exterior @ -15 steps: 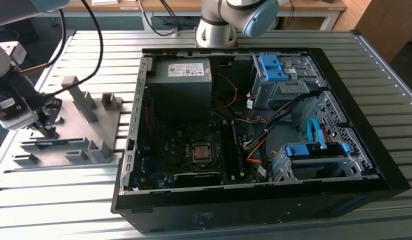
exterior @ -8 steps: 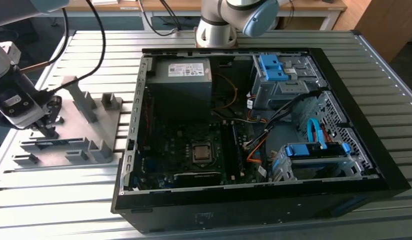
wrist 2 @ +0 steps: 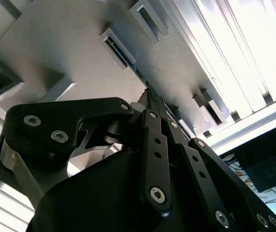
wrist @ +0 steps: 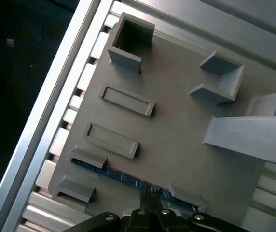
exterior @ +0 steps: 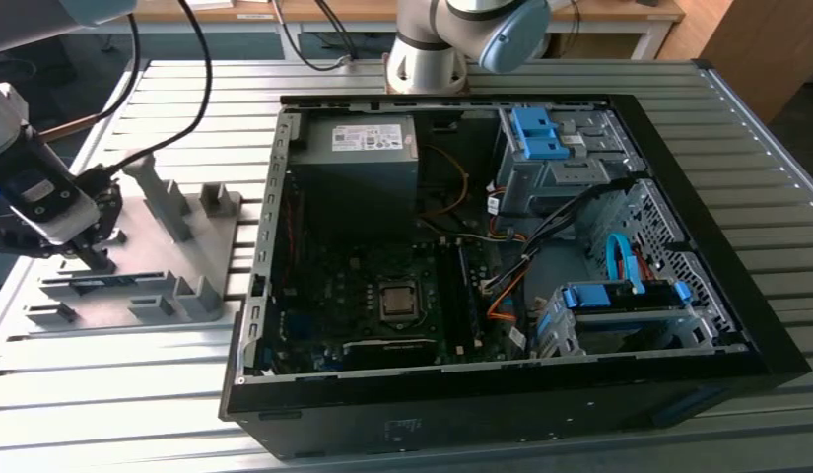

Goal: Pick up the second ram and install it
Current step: 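Pick up the second ram and move it above second insertion slot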

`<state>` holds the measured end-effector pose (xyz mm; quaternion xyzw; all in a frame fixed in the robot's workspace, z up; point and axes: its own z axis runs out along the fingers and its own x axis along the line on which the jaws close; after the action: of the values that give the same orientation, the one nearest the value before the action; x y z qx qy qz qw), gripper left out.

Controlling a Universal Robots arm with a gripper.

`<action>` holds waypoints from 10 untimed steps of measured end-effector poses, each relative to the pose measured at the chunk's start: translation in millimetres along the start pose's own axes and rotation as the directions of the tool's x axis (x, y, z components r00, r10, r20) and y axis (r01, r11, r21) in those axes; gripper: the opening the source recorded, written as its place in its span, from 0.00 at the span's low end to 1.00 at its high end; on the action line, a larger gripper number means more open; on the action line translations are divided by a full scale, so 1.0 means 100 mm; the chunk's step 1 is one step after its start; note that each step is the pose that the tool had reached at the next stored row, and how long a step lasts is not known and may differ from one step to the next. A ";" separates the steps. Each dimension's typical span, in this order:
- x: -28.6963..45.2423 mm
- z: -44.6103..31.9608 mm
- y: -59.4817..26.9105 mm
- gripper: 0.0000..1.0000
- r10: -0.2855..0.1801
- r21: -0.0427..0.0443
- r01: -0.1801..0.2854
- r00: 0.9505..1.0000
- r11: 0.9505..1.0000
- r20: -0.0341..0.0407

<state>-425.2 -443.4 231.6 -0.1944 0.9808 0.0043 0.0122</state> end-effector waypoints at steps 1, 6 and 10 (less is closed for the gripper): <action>0.000 0.000 0.000 0.10 -0.014 0.000 0.014 1.000 1.000 0.000; 0.000 0.001 0.000 0.10 -0.089 -0.002 0.089 0.996 0.996 0.000; 0.000 0.001 0.000 0.10 -0.146 -0.004 0.146 0.989 0.989 0.000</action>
<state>-425.2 -443.4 231.4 -0.2658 0.9639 0.0052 0.0119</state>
